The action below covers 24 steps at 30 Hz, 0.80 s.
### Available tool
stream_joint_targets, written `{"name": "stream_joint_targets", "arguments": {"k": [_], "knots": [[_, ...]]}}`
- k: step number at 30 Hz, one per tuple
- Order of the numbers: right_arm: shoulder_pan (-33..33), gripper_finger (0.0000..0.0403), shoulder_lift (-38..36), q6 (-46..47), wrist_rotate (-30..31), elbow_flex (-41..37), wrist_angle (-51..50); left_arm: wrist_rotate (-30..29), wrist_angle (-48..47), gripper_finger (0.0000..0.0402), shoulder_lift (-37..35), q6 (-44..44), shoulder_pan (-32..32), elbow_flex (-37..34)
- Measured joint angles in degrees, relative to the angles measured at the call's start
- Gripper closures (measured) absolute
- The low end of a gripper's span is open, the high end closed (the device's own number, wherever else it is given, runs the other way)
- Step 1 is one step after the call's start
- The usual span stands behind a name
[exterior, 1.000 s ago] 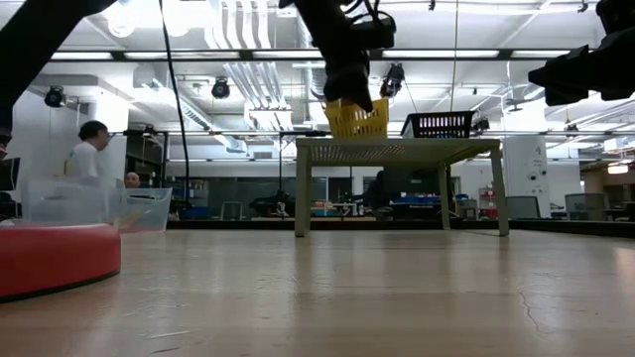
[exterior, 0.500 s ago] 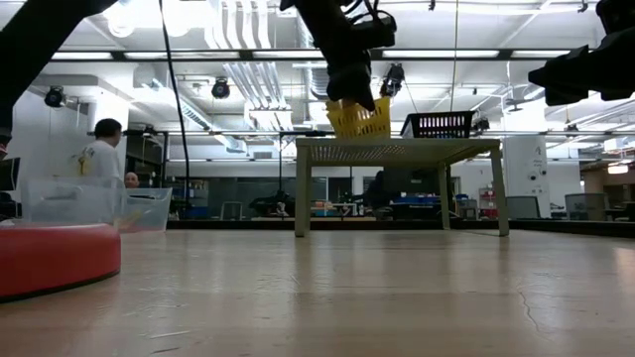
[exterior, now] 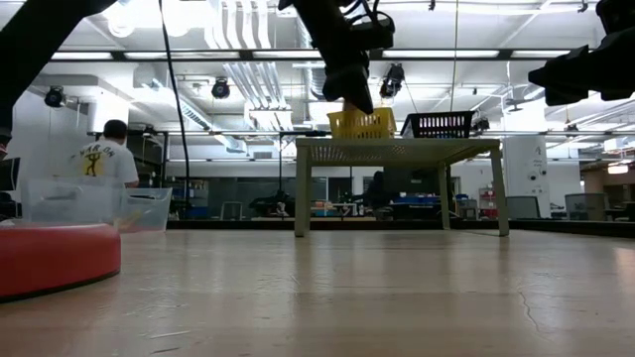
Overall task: Pick & Place Office Desk Supplies
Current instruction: Put the yellow bin with the crayons on the shelf, then put the transparent bin with the rubber bands on the shelf
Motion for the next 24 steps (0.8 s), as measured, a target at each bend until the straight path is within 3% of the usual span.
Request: {"name": "stream_joint_targets", "arguments": {"k": [13, 24], "knots": [[0.0, 0.0335, 0.0, 0.0, 0.0, 0.0, 0.0, -0.4, 0.0, 0.0205, 0.0, 0.0, 0.0, 0.0], [0.0, 0.0335, 0.0, 0.0, 0.0, 0.0, 0.0, -1.1, -5.5, 0.0211, -3.9, -2.7, -3.3, 0.0]]}}
